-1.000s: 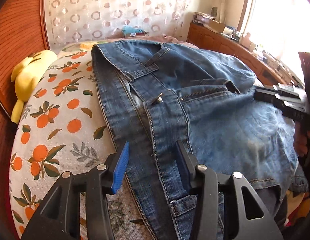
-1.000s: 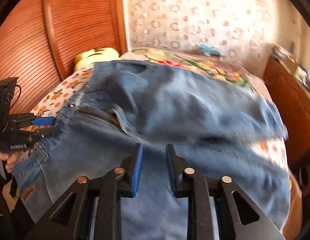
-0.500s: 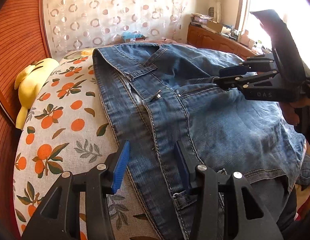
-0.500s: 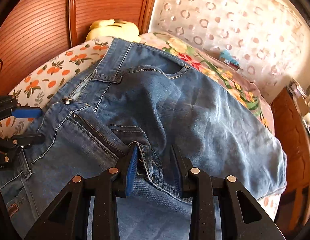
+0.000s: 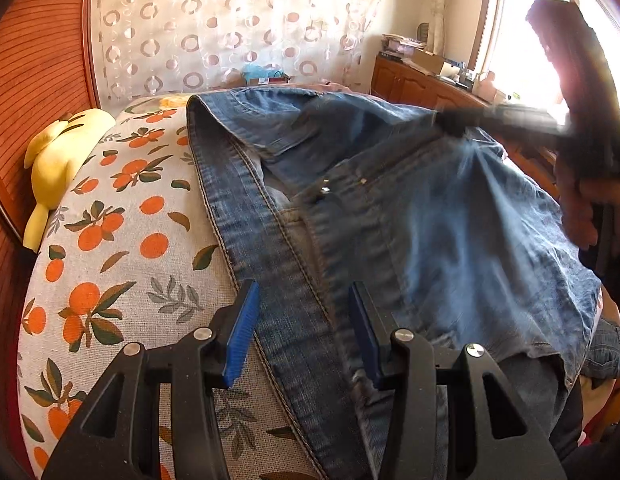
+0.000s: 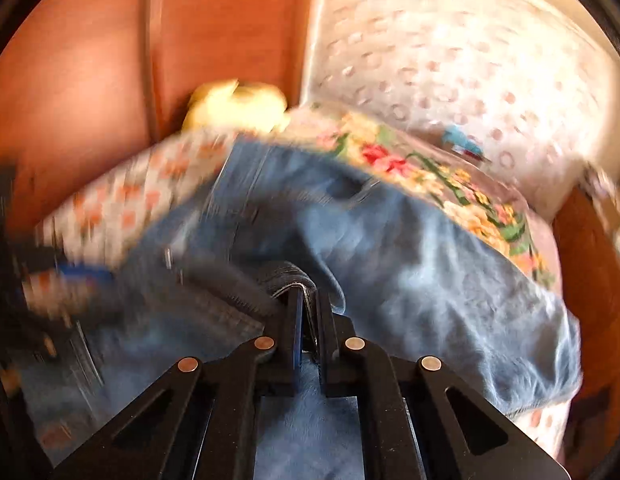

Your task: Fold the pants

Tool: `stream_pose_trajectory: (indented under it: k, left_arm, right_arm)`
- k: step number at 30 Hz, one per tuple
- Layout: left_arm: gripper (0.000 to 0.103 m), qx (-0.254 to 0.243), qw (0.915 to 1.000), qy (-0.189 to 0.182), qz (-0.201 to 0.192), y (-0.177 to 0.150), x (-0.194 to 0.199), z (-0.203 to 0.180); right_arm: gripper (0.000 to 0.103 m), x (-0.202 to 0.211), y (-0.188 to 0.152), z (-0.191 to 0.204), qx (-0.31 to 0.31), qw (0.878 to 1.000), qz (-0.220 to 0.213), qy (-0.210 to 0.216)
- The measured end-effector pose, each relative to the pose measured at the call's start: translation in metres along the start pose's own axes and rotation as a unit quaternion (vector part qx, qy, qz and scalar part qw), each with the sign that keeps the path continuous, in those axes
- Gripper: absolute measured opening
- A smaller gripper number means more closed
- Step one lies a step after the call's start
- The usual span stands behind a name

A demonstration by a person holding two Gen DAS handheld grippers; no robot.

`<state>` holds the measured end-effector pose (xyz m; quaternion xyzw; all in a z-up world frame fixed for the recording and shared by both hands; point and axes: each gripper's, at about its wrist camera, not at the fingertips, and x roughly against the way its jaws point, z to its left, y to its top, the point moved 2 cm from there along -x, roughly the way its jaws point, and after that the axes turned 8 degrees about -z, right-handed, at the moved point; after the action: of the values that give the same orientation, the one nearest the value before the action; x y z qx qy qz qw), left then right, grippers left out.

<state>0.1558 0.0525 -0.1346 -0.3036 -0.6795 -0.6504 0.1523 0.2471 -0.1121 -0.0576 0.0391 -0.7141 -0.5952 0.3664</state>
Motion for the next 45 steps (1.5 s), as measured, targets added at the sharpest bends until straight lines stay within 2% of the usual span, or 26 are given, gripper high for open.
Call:
stream_pose_trajectory:
  k: [3,4,7,13,16,22,26,31,33,34,39,43,45]
  left_arm:
    - [0.047,-0.004,1.0,0.003,0.001,0.0,-0.001,-0.002]
    - [0.047,-0.005,1.0,0.004,0.001,0.0,-0.001,-0.002]
    - [0.047,-0.004,1.0,0.003,0.001,0.0,-0.001,-0.001]
    - [0.047,0.003,1.0,-0.002,-0.002,0.001,0.0,0.001]
    - [0.047,0.018,0.9998,0.006,-0.01,0.002,0.008,0.002]
    - [0.047,0.007,0.9995,-0.031,-0.008,-0.003,0.036,-0.02]
    - [0.047,0.011,0.9987,-0.049,0.01,-0.013,0.049,-0.03]
    - [0.041,0.012,0.9979,-0.058,0.026,-0.028,0.056,-0.041]
    - [0.029,0.01,0.9974,-0.065,0.03,-0.032,0.057,-0.044]
    - [0.027,0.01,0.9972,-0.064,0.037,-0.033,0.056,-0.045]
    - [0.021,0.013,0.9971,-0.053,0.053,-0.043,0.052,-0.045]
    - [0.023,0.016,0.9982,-0.036,0.046,-0.047,0.063,-0.041]
    - [0.035,0.015,0.9985,-0.021,0.047,-0.049,0.065,-0.037]
  right_arm:
    - [0.005,0.008,-0.001,-0.035,-0.097,0.995,-0.021,-0.026]
    - [0.005,0.008,-0.004,-0.041,-0.107,0.994,-0.016,-0.033]
    - [0.005,0.003,-0.015,-0.039,-0.087,0.995,0.012,-0.038]
    - [0.006,0.003,-0.022,-0.032,-0.057,0.997,0.038,-0.03]
    - [0.013,0.013,-0.025,-0.029,-0.041,0.997,0.048,-0.032]
    - [0.02,0.042,-0.048,-0.021,-0.035,0.998,0.04,-0.021]
    - [0.021,0.059,-0.07,-0.022,-0.028,0.998,0.045,-0.033]
    - [0.021,0.074,-0.09,-0.036,-0.035,0.997,0.054,-0.052]
    - [0.021,0.078,-0.094,-0.042,-0.042,0.996,0.057,-0.059]
    - [0.021,0.079,-0.096,-0.045,-0.045,0.995,0.058,-0.062]
    - [0.021,0.09,-0.099,-0.052,-0.061,0.994,0.053,-0.073]
    - [0.022,0.094,-0.101,-0.056,-0.063,0.994,0.048,-0.077]
    - [0.022,0.094,-0.104,-0.058,-0.061,0.994,0.046,-0.082]
